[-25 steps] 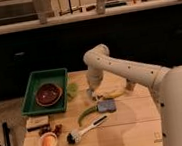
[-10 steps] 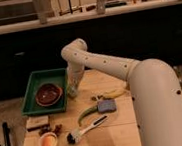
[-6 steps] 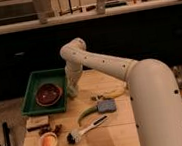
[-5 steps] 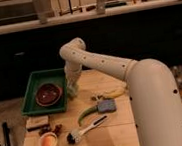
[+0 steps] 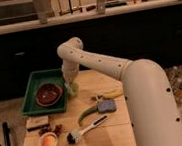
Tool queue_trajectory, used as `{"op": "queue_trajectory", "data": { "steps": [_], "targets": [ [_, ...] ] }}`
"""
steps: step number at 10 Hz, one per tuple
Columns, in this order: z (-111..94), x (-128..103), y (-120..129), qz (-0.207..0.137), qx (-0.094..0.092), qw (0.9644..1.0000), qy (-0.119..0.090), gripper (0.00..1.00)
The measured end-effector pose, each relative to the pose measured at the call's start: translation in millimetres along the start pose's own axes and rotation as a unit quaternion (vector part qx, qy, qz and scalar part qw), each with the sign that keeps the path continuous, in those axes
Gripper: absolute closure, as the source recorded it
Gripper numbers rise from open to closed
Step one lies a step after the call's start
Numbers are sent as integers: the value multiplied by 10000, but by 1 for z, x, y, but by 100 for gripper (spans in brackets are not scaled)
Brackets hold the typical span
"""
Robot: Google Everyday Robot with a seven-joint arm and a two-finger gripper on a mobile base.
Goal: Place towel in plastic cup
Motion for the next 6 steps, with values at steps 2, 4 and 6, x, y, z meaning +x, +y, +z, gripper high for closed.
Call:
{"op": "queue_trajectory", "data": {
  "steps": [2, 4, 6],
  "targets": [
    [2, 3, -1, 34, -4, 10000, -60, 55],
    [4, 5, -2, 48, -10, 9999, -112, 36],
    [5, 8, -1, 62, -17, 9999, -157, 21]
  ]
}}
